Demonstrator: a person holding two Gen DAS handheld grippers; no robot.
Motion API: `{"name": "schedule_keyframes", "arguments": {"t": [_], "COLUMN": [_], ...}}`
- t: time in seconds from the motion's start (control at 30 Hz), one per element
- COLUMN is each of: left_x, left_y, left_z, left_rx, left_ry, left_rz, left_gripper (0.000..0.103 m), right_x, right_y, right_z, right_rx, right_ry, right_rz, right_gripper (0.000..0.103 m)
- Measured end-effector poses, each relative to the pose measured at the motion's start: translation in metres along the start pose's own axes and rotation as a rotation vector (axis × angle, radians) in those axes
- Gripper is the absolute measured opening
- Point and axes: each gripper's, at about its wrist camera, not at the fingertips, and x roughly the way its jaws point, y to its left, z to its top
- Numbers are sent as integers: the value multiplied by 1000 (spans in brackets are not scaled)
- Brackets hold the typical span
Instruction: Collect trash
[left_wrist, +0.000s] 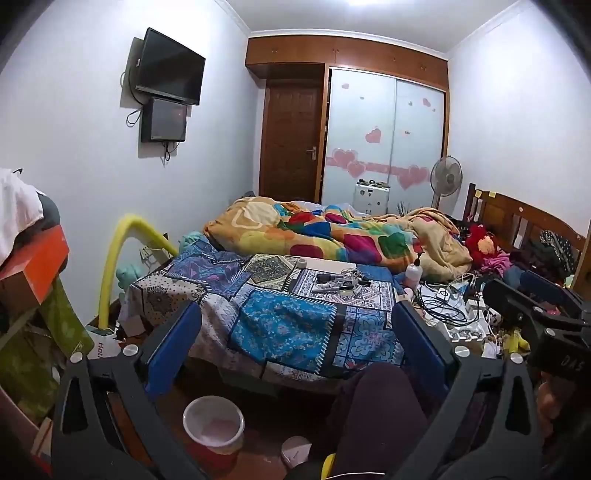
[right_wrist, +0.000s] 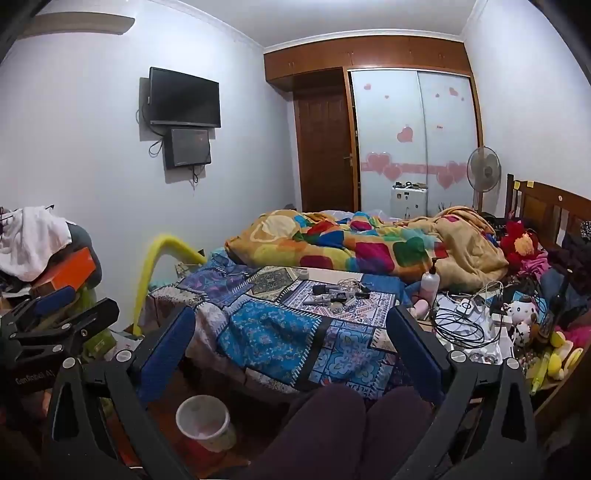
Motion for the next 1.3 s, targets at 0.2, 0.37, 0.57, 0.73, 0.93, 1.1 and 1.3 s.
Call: {"name": "schedule_keyframes", "arguments": {"t": [0.2, 0.37, 0.57, 0.73, 0.93, 1.1, 1.3], "left_x": [0, 1, 0, -1, 1, 1, 1], "left_y": [-1, -1, -1, -4, 3, 5, 5], "left_z": [-3, -5, -6, -7, -8, -9, -9], "left_rx": [1, 3, -7, -6, -23, -22, -23], "left_ry": [-5, -2, -2, -3, 4, 1, 2], "left_rz": [5, 3, 1, 7, 5, 10, 13], "left_gripper": [103, 103, 103, 103, 103, 103, 103], "right_x": [-12, -11, -11, -14, -15, -15, -17], "right_y": [-6, -2, 0, -1, 0, 1, 1], "right_z": [1, 0, 1, 3, 3, 2, 1], "right_rx": [1, -2, -11, -14, -16, -16, -18], "right_ry": [-3, -5, -17, -24, -27, -27, -29], "right_rz": [7, 2, -5, -8, -9, -9, -6], "right_gripper": [103, 103, 103, 103, 103, 103, 103]}}
